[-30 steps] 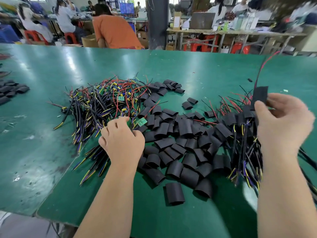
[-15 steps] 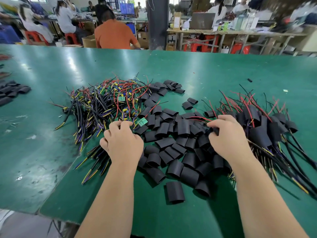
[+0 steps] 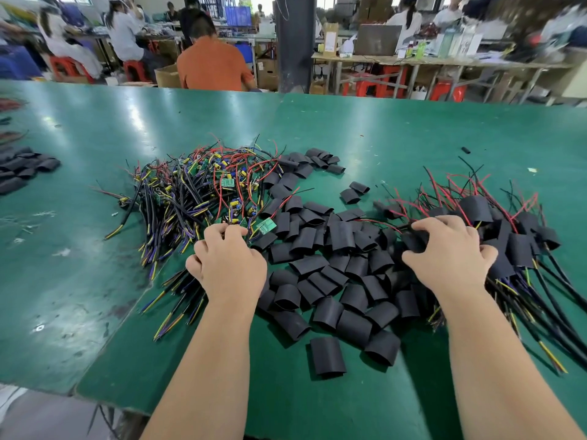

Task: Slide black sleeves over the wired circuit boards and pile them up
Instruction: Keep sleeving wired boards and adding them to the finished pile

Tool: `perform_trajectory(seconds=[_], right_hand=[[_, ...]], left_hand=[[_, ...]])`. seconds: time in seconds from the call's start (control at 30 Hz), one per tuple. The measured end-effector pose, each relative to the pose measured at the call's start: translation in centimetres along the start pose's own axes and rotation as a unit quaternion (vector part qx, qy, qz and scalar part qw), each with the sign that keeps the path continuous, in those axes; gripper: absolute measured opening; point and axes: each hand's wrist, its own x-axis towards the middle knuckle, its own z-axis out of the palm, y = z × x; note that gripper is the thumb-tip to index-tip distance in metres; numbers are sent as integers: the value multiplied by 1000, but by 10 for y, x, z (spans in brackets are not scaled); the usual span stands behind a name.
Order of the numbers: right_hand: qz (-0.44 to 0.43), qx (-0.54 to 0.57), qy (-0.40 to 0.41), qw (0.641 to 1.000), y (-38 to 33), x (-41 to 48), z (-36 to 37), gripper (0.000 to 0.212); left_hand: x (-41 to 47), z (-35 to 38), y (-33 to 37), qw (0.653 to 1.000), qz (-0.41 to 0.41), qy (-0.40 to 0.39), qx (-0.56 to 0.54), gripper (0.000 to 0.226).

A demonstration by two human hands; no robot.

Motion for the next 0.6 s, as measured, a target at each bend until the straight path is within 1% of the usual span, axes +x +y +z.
perform_trajectory(seconds=[0.07,0.13,0.27,0.4,0.47,0.53,0.6], right_hand=[[0,-1,0,1000,0,1,0,50],[-2,8,5,1000,1,2,0,47],[7,29,8,1000,0,0,1,51],[-15,-41,-8,999,-5,-7,2,54],[-21,-39,-13,999,-9,-9,2,49],[-20,12,26,999,-13,-10,-1,41],[-48,99,116,987,-16,-11,-3,33]], left_hand=[[1,0,-1,1000,1,6,3,34],[2,0,-2,1000,3,18,1,32],[7,0,-5,999,-3,37,-28,32],[9,-2,-7,995,-9,51,-88,33],[9,-2,-6,995,-8,55,-81,31],[8,-2,-5,995,-2,68,-72,30],[8,-2,-3,992,16,85,-87,31]])
